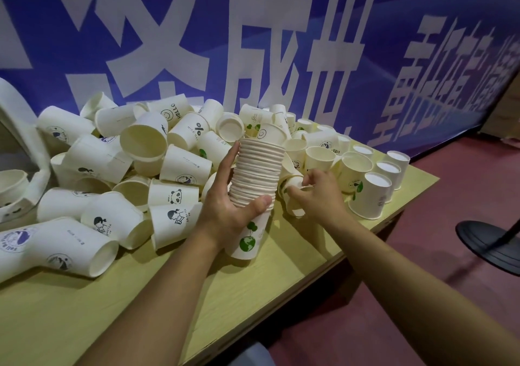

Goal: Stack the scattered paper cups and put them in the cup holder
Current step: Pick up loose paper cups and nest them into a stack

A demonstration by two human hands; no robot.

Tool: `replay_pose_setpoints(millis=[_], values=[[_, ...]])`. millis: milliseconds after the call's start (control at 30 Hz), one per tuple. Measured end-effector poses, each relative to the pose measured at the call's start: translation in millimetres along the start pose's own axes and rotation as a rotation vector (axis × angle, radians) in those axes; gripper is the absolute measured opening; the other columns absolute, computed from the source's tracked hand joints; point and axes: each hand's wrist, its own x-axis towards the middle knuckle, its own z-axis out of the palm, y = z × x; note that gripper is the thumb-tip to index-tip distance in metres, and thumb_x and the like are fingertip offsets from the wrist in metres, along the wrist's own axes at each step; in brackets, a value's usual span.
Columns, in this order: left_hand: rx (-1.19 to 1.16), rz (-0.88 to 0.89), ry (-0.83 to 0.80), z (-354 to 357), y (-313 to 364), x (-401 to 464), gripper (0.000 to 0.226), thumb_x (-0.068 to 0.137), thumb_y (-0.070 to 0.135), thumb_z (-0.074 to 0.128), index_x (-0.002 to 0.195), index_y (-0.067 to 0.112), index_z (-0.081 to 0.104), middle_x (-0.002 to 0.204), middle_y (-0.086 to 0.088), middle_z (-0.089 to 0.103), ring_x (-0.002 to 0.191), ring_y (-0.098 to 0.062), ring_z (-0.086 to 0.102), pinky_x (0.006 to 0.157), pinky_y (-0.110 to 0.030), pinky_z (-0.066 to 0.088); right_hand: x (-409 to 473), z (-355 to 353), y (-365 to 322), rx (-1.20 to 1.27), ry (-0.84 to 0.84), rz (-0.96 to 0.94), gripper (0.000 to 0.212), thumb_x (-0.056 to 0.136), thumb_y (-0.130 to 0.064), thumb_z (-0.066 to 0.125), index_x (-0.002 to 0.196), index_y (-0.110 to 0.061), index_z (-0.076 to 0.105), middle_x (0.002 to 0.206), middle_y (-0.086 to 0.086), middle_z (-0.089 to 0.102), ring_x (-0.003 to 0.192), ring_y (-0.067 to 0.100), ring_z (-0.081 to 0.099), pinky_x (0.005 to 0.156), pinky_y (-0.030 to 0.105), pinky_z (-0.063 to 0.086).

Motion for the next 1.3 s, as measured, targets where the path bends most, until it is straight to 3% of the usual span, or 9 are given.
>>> replay_pose_setpoints(millis=[167,267,400,567,700,833,1000,1133,1300], values=[[-0.012,-0.003,-0.012,0,2,0,0.104,0.068,0.054,0.074,0.154,0.05,0.017,0.136,0.009,0.053,0.107,-0.005,0.065,0.081,-0.026,0.059,-15,-33,6,-0.169,-0.231,0.008,0.029,0.077,-0.031,0.077,0.087,-0.021,0.052,0.109,0.004,0.053,0.093,0.022,0.057,0.085,0.042,0.057],[-0.019,0.007,-0.016,3,4,-2,0.103,0.067,0.053,0.075,0.153,0.05,0.018,0.133,0.013,0.054,0.106,-0.005,0.065,0.079,-0.024,0.058,-23,-55,6,-0.259,-0.361,-0.003,0.042,0.079,-0.03,0.079,0.109,-0.025,0.049,0.128,-0.001,0.045,0.102,0.017,0.054,0.082,0.028,0.05],[0.018,0.017,-0.04,5,6,-4,0.103,0.067,0.055,0.074,0.154,0.049,0.019,0.134,0.022,0.05,0.106,0.0,0.064,0.08,-0.023,0.058,-21,-68,2,-0.241,-0.541,0.055,0.082,0.084,-0.029,0.077,0.149,-0.034,0.029,0.15,0.006,0.043,0.121,0.021,0.054,0.095,0.032,0.05],[0.031,0.016,-0.052,4,6,-4,0.103,0.068,0.055,0.074,0.155,0.049,0.018,0.128,0.038,0.051,0.107,0.001,0.063,0.083,-0.023,0.058,-14,-62,4,-0.248,-0.665,0.124,0.077,0.09,-0.035,0.069,0.153,-0.039,0.024,0.149,0.008,0.046,0.122,0.024,0.051,0.103,0.039,0.045],[0.008,0.031,-0.057,4,9,-5,0.098,0.068,0.051,0.076,0.15,0.058,0.021,0.134,0.019,0.056,0.109,-0.007,0.066,0.089,-0.033,0.058,-8,-72,2,0.057,-0.429,0.077,0.079,0.09,-0.026,0.07,0.153,-0.037,0.024,0.136,0.01,0.055,0.103,0.026,0.068,0.095,0.048,0.055],[0.009,0.033,-0.11,9,13,-6,0.098,0.07,0.052,0.075,0.15,0.057,0.019,0.135,0.009,0.056,0.107,-0.007,0.066,0.084,-0.024,0.057,-10,-92,-24,0.419,-0.133,-0.06,0.084,0.09,-0.015,0.07,0.153,-0.04,0.021,0.137,0.002,0.045,0.103,0.021,0.065,0.068,0.031,0.061],[-0.031,0.003,-0.131,16,20,-11,0.105,0.068,0.049,0.076,0.155,0.048,0.019,0.13,0.006,0.059,0.105,-0.011,0.068,0.083,-0.029,0.058,-11,-92,-56,0.409,0.118,-0.269,0.063,0.087,-0.021,0.075,0.141,-0.027,0.044,0.141,-0.002,0.048,0.117,0.017,0.055,0.07,0.019,0.055],[-0.035,0.011,-0.1,6,33,-21,0.104,0.068,0.049,0.077,0.154,0.05,0.02,0.129,0.01,0.06,0.109,-0.014,0.067,0.087,-0.035,0.059,-17,-84,-84,0.514,0.168,-0.374,0.06,0.085,-0.017,0.076,0.128,-0.03,0.036,0.127,0.005,0.049,0.109,0.02,0.061,0.088,0.035,0.06],[0.02,0.0,-0.058,-34,52,-45,0.103,0.069,0.045,0.077,0.155,0.044,0.02,0.133,0.008,0.058,0.112,-0.013,0.066,0.082,-0.026,0.058,-40,-56,-123,0.683,-0.028,-0.474,0.036,0.088,-0.014,0.072,0.113,-0.028,0.05,0.12,-0.001,0.05,0.102,0.021,0.065,0.075,0.028,0.06]])
